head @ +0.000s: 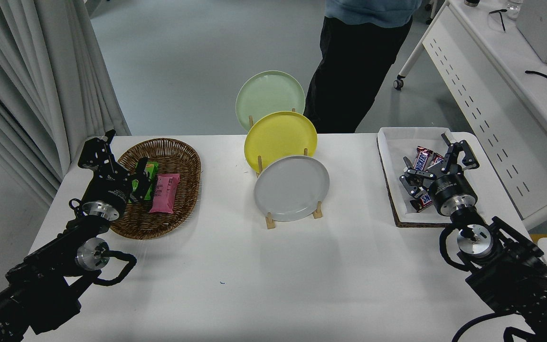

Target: Place the plate on the table

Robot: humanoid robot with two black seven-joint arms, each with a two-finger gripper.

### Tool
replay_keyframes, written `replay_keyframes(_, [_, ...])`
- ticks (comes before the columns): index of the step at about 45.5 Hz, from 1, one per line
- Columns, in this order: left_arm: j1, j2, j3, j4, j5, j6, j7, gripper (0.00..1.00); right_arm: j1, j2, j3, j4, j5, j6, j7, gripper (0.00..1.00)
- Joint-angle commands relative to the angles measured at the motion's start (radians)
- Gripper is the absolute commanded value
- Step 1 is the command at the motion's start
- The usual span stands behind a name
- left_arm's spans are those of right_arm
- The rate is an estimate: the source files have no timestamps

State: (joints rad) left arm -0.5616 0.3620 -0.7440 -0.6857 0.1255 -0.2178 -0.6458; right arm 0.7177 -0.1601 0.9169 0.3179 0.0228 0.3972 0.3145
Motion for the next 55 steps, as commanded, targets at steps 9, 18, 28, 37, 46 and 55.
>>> replay_keyframes(9, [0.0, 0.0, 0.0, 0.0, 0.0, 0.0, 0.0, 1.0, 0.006, -0.035, -0.004, 0.0, 0.0, -0.001, 0.0, 0.99])
replay_keyframes(18, [0.0, 0.0, 0.0, 0.0, 0.0, 0.0, 0.0, 1.0, 0.065, -0.098, -0.068, -0.009, -0.006, -0.003, 0.0, 0.99])
replay_keyframes(28, [0.0, 0.0, 0.0, 0.0, 0.0, 0.0, 0.0, 1.0, 0.123, -0.145, -0.216, -0.017, 0.0, -0.001, 0.0, 0.99])
replay_keyframes(37, [0.0, 0.0, 0.0, 0.0, -0.001, 0.0, 0.0, 1.0, 0.146, -0.191, -0.237, -0.014, 0.035, -0.001, 0.0, 0.99])
replay_keyframes(46, [0.0, 0.0, 0.0, 0.0, 0.0, 0.0, 0.0, 1.0, 0.184, -0.237, -0.438, -0.014, 0.019, -0.001, 0.0, 0.99])
replay_keyframes(55, [-0.001, 0.0, 0.0, 0.0, 0.0, 0.0, 0.0, 1.0, 0.229, -0.271, -0.601, -0.006, 0.031, -0.001, 0.0, 0.99])
